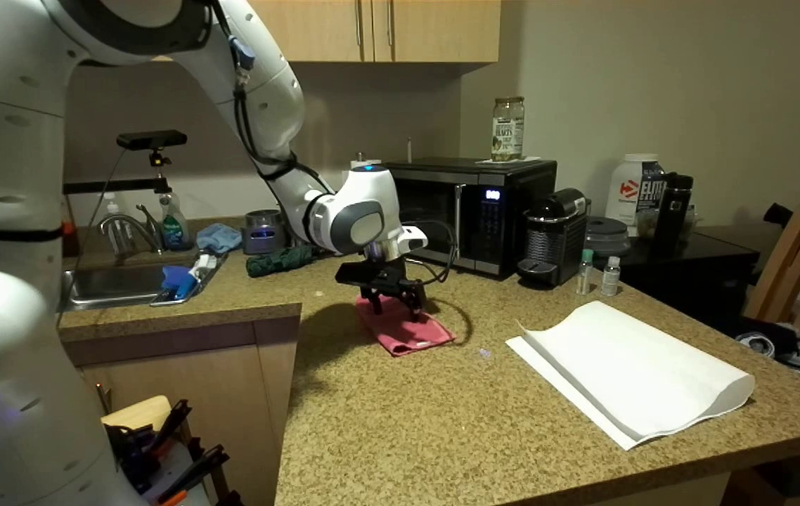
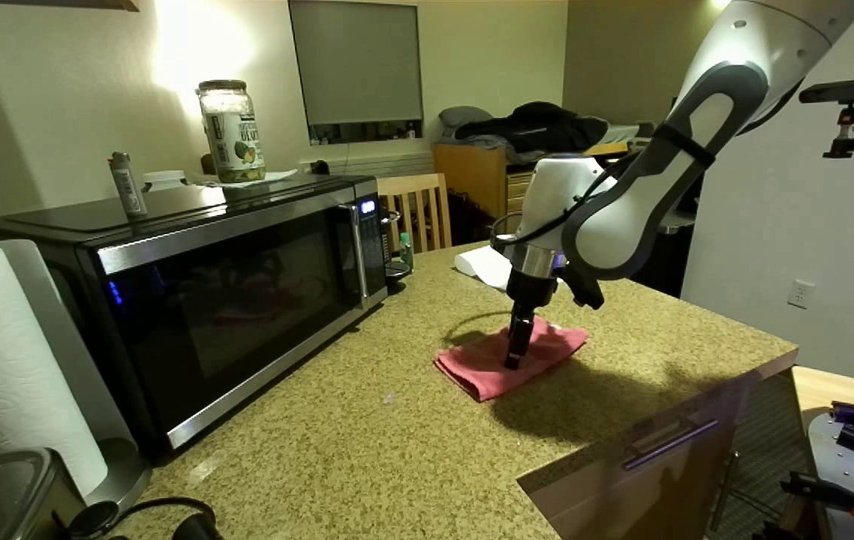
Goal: Fold the cloth
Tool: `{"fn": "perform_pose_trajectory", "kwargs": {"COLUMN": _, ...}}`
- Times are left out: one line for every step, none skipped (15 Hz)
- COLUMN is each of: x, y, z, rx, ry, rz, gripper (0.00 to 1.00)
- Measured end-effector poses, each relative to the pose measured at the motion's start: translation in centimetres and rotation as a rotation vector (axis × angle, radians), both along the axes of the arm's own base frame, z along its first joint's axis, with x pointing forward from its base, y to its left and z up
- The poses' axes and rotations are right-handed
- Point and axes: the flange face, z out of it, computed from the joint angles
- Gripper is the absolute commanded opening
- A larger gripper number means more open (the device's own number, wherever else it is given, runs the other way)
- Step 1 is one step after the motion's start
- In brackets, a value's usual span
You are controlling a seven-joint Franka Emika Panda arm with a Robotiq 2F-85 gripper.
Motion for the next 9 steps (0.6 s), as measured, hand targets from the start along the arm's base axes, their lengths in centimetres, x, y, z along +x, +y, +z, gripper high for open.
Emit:
{"fn": "perform_pose_trajectory", "kwargs": {"x": -0.1, "y": -0.1, "z": 0.2, "rx": -0.005, "ry": 0.010, "rz": 0.010, "gripper": 1.00}}
{"fn": "perform_pose_trajectory", "kwargs": {"x": -0.2, "y": -0.1, "z": 0.4, "rx": -0.009, "ry": 0.021, "rz": 0.016, "gripper": 1.00}}
{"fn": "perform_pose_trajectory", "kwargs": {"x": -0.3, "y": -0.2, "z": 0.6, "rx": -0.014, "ry": 0.032, "rz": 0.022, "gripper": 1.00}}
{"fn": "perform_pose_trajectory", "kwargs": {"x": -0.4, "y": -0.3, "z": 0.9, "rx": -0.018, "ry": 0.042, "rz": 0.024, "gripper": 1.00}}
{"fn": "perform_pose_trajectory", "kwargs": {"x": -0.6, "y": -0.4, "z": 1.3, "rx": -0.022, "ry": 0.053, "rz": 0.027, "gripper": 1.00}}
{"fn": "perform_pose_trajectory", "kwargs": {"x": -0.7, "y": -0.4, "z": 1.6, "rx": -0.025, "ry": 0.063, "rz": 0.028, "gripper": 1.00}}
{"fn": "perform_pose_trajectory", "kwargs": {"x": -0.9, "y": -0.4, "z": 2.0, "rx": -0.029, "ry": 0.072, "rz": 0.029, "gripper": 1.00}}
{"fn": "perform_pose_trajectory", "kwargs": {"x": -1.0, "y": -0.4, "z": 2.4, "rx": -0.033, "ry": 0.081, "rz": 0.030, "gripper": 1.00}}
{"fn": "perform_pose_trajectory", "kwargs": {"x": -1.1, "y": -0.5, "z": 2.9, "rx": -0.039, "ry": 0.086, "rz": 0.028, "gripper": 1.00}}
